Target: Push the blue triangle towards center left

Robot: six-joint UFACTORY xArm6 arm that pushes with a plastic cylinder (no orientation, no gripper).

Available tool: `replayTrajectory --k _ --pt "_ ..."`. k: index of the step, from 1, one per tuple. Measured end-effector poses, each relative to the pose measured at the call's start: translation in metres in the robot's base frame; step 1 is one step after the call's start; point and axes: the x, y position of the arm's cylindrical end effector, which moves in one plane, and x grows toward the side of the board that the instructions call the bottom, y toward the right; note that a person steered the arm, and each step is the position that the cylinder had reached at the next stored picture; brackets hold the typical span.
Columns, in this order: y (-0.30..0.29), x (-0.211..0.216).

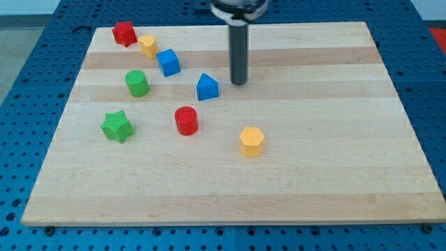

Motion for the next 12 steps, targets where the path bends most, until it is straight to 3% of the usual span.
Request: replayTrajectory --k 2,3,10,12 --pt "-0.002 0.033" --pt "-0.04 0.034" --pt "-0.092 0.034" --pt "-0.124 0.072"
